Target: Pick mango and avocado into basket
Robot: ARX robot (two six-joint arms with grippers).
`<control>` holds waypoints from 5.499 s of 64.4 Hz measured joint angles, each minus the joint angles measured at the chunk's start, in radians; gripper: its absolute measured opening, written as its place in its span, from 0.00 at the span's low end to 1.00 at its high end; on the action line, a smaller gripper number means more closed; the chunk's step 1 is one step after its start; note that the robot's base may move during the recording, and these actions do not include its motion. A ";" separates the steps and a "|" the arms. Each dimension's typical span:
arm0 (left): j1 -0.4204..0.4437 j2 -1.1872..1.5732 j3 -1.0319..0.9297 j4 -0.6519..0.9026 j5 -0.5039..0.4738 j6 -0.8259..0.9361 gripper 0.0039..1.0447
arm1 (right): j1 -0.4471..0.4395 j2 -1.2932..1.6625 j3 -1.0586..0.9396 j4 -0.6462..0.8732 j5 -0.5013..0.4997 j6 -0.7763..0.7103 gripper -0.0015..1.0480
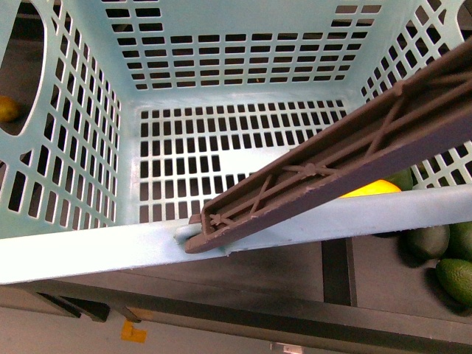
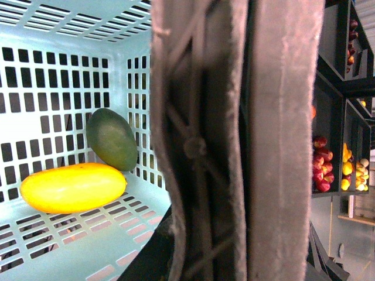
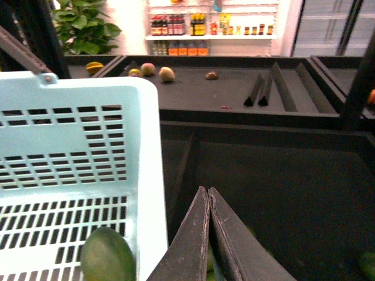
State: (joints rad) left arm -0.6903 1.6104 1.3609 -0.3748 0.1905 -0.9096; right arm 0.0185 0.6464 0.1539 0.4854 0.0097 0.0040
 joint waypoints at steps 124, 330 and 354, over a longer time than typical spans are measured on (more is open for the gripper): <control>-0.001 0.000 0.000 0.000 0.001 -0.001 0.13 | -0.015 -0.640 -0.136 -0.484 -0.009 -0.001 0.56; 0.308 0.847 0.570 0.193 -0.508 -0.791 0.13 | -0.015 -0.641 -0.136 -0.484 -0.008 -0.001 0.92; 0.299 0.805 0.467 0.212 -0.515 -0.820 0.45 | -0.015 -0.641 -0.136 -0.484 -0.008 -0.001 0.92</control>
State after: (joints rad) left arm -0.3916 2.4157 1.8282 -0.1623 -0.3248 -1.7298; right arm 0.0032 0.0055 0.0181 0.0013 0.0021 0.0029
